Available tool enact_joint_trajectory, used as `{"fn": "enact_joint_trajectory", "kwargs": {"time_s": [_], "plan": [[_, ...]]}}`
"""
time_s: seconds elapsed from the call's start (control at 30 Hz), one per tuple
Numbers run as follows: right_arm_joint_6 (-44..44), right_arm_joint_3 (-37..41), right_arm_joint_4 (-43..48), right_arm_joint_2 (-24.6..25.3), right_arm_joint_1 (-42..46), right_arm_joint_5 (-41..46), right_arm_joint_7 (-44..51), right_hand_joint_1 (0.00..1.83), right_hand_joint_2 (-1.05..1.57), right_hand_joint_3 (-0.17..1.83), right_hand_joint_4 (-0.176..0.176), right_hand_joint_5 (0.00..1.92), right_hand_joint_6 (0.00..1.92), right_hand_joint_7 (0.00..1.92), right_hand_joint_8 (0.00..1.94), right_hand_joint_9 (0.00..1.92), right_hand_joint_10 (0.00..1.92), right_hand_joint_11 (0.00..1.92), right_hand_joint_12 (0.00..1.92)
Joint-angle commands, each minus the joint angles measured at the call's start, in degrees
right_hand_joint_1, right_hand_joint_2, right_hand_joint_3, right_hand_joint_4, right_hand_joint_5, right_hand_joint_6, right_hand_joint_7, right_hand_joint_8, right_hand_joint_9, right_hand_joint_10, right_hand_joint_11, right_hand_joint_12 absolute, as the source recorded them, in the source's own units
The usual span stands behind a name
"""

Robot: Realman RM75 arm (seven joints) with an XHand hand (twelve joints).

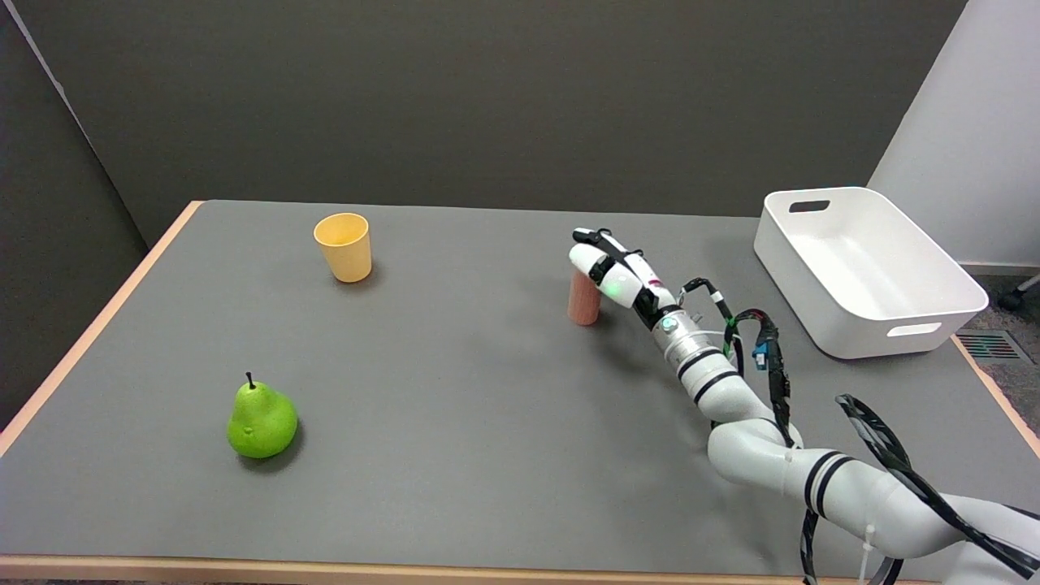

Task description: Pick up the wooden cylinder.

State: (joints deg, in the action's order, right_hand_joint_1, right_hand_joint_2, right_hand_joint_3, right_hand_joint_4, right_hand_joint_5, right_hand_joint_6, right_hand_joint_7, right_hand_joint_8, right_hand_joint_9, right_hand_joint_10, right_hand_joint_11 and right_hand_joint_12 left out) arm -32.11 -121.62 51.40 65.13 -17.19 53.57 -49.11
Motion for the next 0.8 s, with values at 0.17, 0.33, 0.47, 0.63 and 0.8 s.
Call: {"fn": "enact_joint_trajectory", "kwargs": {"time_s": [0.17,0.33,0.47,0.63,0.8], "plan": [[0.1,-2.2,1.0,1.1,0.7,-1.9,-1.0,0.22,0.58,0.96,0.06,0.19,0.41,0.25,0.3,0.24,0.63,0.13,1.17],[0.1,-2.2,0.8,1.3,0.5,-1.9,-1.0,0.36,0.61,0.96,0.059,0.19,0.42,0.25,0.3,0.24,0.63,0.13,1.17],[0.1,-2.2,0.7,1.4,0.5,-1.9,-1.0,0.39,0.61,1.0,0.059,0.18,0.44,0.24,0.32,0.24,0.64,0.15,1.13],[0.1,-2.2,0.3,1.5,0.4,-1.9,-1.0,0.48,0.62,0.97,0.056,0.19,0.42,0.25,0.3,0.24,0.64,0.13,1.18],[0.1,-2.2,0.1,1.5,0.4,-1.5,-1.0,0.57,0.64,1.03,0.058,0.18,0.44,0.24,0.33,0.24,0.65,0.15,1.12]]}}
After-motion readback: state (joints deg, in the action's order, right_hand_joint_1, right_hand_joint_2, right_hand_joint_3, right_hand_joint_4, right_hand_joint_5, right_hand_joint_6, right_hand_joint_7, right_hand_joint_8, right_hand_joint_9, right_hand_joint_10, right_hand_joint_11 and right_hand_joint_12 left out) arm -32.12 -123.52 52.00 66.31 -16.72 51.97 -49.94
